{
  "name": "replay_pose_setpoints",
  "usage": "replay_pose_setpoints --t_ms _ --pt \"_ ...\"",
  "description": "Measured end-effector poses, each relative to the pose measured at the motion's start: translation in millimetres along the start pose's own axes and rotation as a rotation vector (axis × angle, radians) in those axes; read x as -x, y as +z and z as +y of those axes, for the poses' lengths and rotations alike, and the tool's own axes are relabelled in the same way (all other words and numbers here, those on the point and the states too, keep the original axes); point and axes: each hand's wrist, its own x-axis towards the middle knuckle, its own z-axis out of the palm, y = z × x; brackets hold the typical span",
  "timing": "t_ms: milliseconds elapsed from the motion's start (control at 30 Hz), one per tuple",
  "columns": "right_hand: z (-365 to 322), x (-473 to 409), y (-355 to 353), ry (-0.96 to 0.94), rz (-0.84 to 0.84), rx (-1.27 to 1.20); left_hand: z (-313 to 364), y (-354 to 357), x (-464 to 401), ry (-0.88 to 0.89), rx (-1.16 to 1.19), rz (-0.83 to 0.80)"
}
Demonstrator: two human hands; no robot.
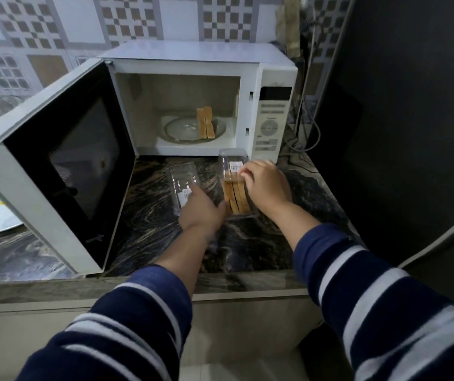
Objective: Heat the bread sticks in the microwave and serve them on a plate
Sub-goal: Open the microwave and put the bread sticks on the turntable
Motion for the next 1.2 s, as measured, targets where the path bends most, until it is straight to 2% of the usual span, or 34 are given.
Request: replay_pose_setpoints --t_ms 67,133,200,267,333,367,433,500,700,900,1200 --pt "-1 -7 -4 -0.028 0.013 -0.001 11 -12 -5 0.213 0.037 0.195" --pt "0 -15 -7 -0.036 0.046 -0.007 24 -22 -13 0.414 0.064 0.254" --pt "0 -18 -5 -0.013 0.117 -0.051 34 -29 -19 0.491 0.019 0.271" --pt "0 -14 3 0.123 0.233 -0.164 40 -34 -25 0.498 -0.071 0.308" --pt "1 -4 18 0.353 0.279 -0.298 45 -39 -34 0.492 -0.062 0.293" --pt "1 0 27 0.443 0.215 -0.343 47 -40 -38 0.493 -0.046 0.272" --pt "1 5 45 0.529 -0.015 -0.337 50 -44 -46 0.494 -0.016 0.239" --pt "-3 4 61 0.55 -0.134 -0.236 48 -46 -51 0.495 0.023 0.197" --pt "-15 -9 81 0.59 -0.192 0.157 36 -42 -55 0.549 0.1 0.196" --pt "-16 -22 66 0.668 -0.123 0.018 32 -44 -57 0.577 0.116 0.164" --pt "-17 -2 30 0.676 -0.033 0.086 21 -22 -60 0.525 0.198 0.19"
